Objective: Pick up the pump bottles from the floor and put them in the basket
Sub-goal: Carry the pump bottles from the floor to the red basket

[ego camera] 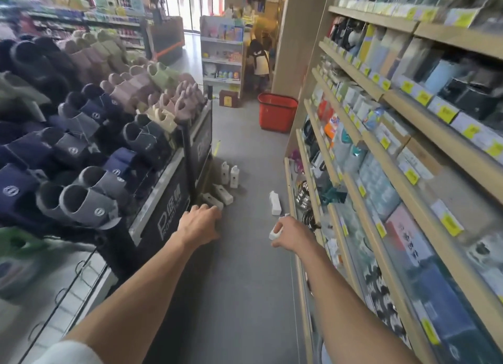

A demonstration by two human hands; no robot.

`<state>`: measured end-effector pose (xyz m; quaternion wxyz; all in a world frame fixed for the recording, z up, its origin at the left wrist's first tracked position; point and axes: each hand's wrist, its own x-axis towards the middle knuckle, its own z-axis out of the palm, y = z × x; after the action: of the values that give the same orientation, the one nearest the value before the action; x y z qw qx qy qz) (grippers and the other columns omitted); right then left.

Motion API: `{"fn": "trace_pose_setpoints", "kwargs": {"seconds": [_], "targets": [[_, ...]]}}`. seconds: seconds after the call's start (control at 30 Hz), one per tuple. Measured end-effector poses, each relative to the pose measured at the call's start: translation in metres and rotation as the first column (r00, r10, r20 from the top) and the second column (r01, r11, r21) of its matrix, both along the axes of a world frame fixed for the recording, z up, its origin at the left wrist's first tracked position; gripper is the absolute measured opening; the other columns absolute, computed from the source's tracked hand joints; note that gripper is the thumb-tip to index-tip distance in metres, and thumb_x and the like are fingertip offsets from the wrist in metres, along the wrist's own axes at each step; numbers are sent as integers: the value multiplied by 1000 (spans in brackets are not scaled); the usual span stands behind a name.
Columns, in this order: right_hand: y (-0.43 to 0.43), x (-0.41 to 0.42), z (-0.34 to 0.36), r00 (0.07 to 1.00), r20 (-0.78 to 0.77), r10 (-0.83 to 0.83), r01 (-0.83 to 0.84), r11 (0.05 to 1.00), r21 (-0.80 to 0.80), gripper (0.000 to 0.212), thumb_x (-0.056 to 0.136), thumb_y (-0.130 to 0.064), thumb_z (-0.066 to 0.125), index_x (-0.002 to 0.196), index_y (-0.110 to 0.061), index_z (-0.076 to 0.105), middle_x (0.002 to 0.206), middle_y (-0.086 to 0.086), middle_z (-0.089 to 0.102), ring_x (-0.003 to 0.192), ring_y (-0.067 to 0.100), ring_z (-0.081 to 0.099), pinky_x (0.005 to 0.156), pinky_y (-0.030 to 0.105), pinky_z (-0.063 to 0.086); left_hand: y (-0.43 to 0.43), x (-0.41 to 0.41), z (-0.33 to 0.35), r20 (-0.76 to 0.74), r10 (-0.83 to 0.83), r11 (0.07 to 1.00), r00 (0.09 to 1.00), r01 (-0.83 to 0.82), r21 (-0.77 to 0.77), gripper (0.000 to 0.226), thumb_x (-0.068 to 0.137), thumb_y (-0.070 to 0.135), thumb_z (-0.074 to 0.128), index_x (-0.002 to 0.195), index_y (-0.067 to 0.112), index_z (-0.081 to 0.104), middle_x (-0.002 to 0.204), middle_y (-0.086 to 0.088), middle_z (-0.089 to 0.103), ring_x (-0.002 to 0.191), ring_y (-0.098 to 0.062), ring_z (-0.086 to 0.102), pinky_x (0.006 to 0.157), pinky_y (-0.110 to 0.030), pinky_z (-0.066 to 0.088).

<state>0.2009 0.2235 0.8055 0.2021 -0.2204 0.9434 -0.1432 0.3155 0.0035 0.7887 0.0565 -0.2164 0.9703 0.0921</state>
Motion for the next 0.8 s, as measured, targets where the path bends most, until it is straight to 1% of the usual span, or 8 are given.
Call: {"fn": "trace_pose_setpoints", "kwargs": {"seconds": [0.17, 0.23, 0.33, 0.4, 0.47, 0.53, 0.7, 0.8], "targets": [[-28, -74, -5, 1000, 24, -4, 4, 1000, -6, 35, 80, -26, 80, 112, -24, 65, 117, 1, 68, 106, 25, 63, 84, 32, 48, -22, -68, -8, 35, -4, 1000, 999, 4, 4, 56, 83, 35, 72, 134, 26, 50, 127, -5, 54, 121, -29, 48, 96, -40, 44], [-39, -104, -8, 1000, 20, 10, -10, 1000, -4, 35, 80, -26, 81, 111, -24, 65, 117, 1, 68, 107, 25, 63, 85, 33, 48, -29, -97, -11, 8, 7, 1000, 1000, -7, 3, 53, 84, 31, 71, 133, 26, 51, 126, -4, 54, 121, -28, 48, 96, -40, 44], [-55, -149, -9, 999, 18, 34, -34, 999, -2, 36, 79, -26, 82, 111, -25, 66, 118, 1, 69, 109, 25, 63, 94, 35, 49, -39, -138, -13, -67, 38, 999, 997, -39, -9, 45, 87, 29, 68, 130, 27, 53, 123, -2, 55, 119, -28, 50, 94, -39, 45], [-65, -177, -10, 998, 26, 51, -51, 999, 4, 35, 78, -25, 81, 110, -26, 66, 117, 1, 69, 106, 24, 64, 95, 37, 50, -45, -163, -11, -67, 53, 999, 996, -53, -3, 44, 88, 30, 68, 129, 27, 53, 122, -2, 55, 118, -28, 51, 94, -40, 46], [-75, -203, -10, 998, 27, 61, -61, 998, 9, 34, 78, -26, 79, 109, -27, 65, 116, 0, 68, 105, 25, 63, 93, 37, 52, -52, -186, -8, -59, 63, 998, 996, -64, -2, 45, 87, 34, 70, 129, 27, 53, 122, -2, 55, 118, -27, 51, 94, -40, 46], [-85, -228, -9, 997, 26, 69, -69, 998, 2, 37, 79, -28, 79, 113, -28, 63, 115, 0, 67, 106, 27, 63, 90, 35, 51, -61, -210, -4, -55, 78, 997, 995, -78, -5, 45, 87, 36, 70, 128, 27, 53, 121, -2, 55, 117, -27, 51, 94, -39, 46], [-116, -286, -11, 993, 18, 115, -115, 993, 8, 41, 82, -28, 79, 118, -27, 61, 116, 3, 69, 102, 25, 62, 78, 29, 43, -86, -260, -3, -31, 121, 992, 992, -120, 26, 40, 88, 33, 65, 126, 26, 54, 121, -2, 55, 115, -28, 50, 93, -41, 44], [-141, -316, -12, 990, 24, 138, -138, 990, 20, 43, 82, -28, 77, 121, -29, 60, 116, 1, 70, 107, 25, 64, 78, 28, 43, -105, -285, -6, -14, 147, 988, 989, -147, 39, 42, 87, 34, 65, 127, 26, 53, 121, -2, 55, 116, -28, 50, 94, -41, 44]]}}
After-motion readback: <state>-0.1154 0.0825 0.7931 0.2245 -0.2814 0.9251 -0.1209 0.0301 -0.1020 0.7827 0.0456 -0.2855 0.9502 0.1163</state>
